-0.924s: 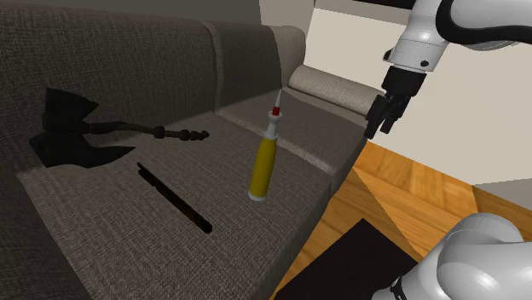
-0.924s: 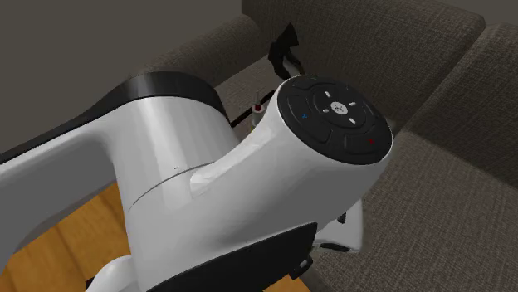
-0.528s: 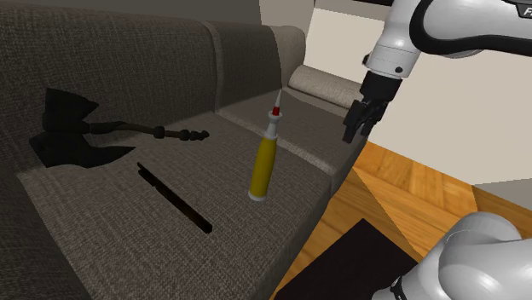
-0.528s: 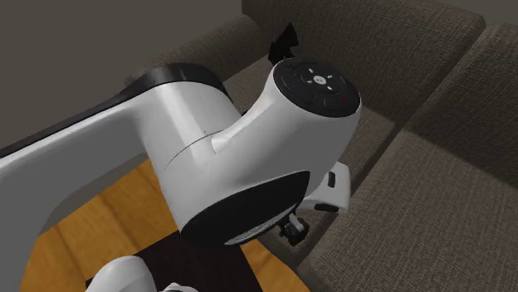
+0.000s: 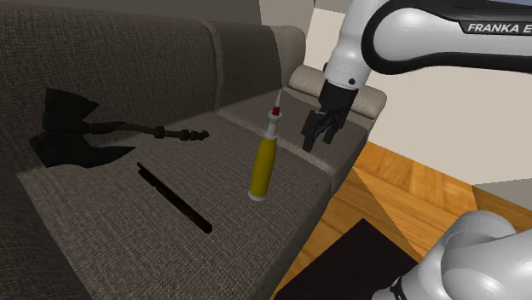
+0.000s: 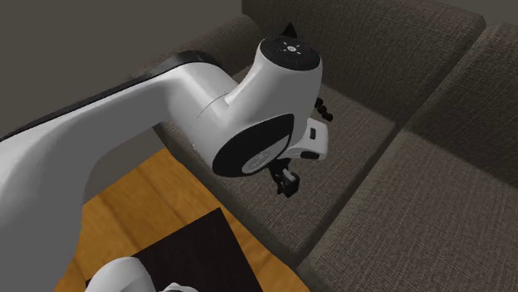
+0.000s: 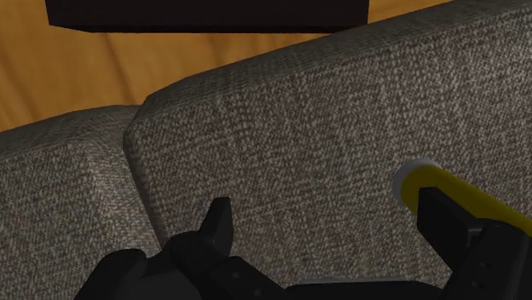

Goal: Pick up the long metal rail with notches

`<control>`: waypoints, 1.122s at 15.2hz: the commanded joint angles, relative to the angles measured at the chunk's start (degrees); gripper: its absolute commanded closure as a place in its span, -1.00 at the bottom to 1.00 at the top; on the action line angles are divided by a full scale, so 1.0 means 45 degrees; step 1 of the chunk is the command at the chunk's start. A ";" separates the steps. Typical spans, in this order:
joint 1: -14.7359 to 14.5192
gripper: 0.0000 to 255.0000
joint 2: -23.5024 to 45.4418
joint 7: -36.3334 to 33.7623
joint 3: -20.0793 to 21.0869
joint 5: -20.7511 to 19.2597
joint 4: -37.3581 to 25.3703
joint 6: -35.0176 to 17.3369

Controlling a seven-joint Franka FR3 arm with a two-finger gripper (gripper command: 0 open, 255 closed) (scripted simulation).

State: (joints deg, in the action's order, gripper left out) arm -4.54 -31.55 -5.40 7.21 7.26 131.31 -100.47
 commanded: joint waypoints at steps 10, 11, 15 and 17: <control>-0.0743 -1.00 0.3953 -0.1726 0.2014 -0.0067 -0.2113 -0.2678; -0.0805 -1.00 0.4339 -0.1908 0.2181 -0.0167 -0.2372 -0.2868; -0.1082 -1.00 0.5951 -0.2694 0.2801 -0.0745 -0.3553 -0.3513; -0.1260 -1.00 0.6797 -0.3114 0.3064 -0.1135 -0.4234 -0.3756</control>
State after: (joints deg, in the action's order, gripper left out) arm -9.92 -2.51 -18.77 20.54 2.89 113.42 -116.73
